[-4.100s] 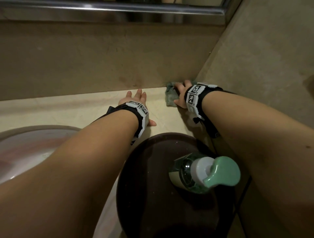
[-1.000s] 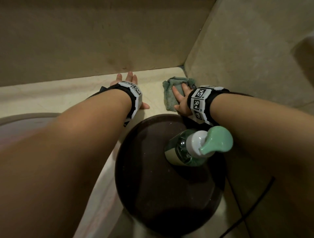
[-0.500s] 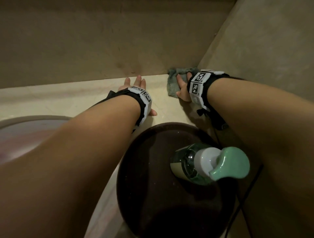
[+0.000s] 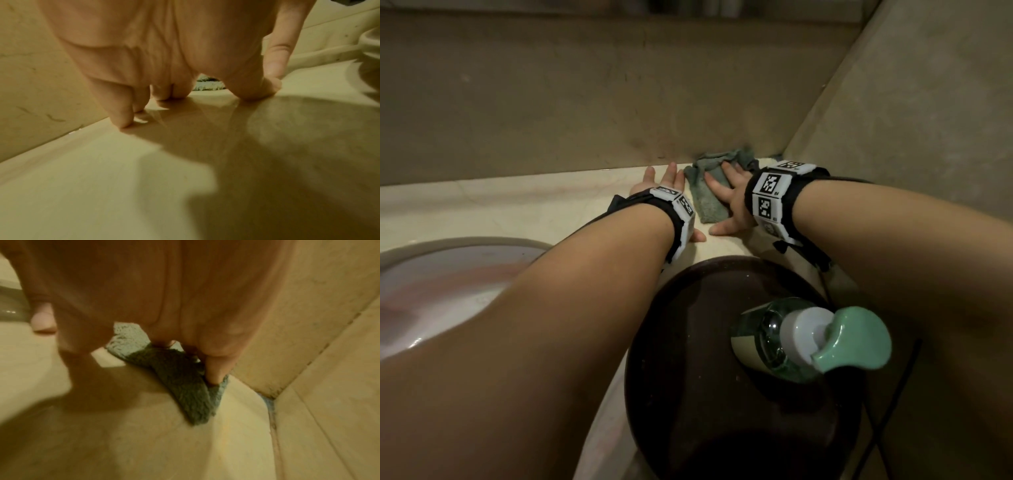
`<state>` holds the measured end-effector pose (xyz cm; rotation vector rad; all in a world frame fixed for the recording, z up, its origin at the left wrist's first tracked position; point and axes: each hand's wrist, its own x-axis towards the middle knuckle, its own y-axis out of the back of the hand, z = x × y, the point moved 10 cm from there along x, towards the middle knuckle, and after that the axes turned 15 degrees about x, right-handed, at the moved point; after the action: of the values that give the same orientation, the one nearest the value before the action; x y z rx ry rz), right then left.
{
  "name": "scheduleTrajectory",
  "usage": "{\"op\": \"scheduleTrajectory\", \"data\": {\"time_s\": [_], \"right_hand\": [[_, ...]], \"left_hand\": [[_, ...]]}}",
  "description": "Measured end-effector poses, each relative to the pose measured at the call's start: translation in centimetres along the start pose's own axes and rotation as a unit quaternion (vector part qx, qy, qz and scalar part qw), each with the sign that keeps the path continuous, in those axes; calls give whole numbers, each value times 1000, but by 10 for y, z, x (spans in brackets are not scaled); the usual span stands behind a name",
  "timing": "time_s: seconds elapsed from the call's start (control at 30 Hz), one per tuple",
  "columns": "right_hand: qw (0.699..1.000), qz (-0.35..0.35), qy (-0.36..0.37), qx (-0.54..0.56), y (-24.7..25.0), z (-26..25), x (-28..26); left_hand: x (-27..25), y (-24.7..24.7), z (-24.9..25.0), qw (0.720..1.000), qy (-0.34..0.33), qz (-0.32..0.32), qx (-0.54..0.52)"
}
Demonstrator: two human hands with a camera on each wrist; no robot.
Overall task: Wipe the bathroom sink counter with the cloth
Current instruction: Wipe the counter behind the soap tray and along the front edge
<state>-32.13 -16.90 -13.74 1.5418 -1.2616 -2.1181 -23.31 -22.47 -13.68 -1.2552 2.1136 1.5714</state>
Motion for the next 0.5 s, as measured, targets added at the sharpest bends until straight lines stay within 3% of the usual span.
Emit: {"op": "scheduleTrajectory", "data": {"time_s": [0.27, 0.4, 0.5], "right_hand": [[999, -15, -5, 34, 23, 4, -11], [990, 64, -9, 127, 53, 14, -27], [954, 123, -45, 272, 72, 39, -47]], "left_hand": [[21, -12, -8, 997, -5, -9, -79], [7, 3, -19, 992, -5, 71, -107], [0, 1, -24, 995, 6, 59, -75]]}}
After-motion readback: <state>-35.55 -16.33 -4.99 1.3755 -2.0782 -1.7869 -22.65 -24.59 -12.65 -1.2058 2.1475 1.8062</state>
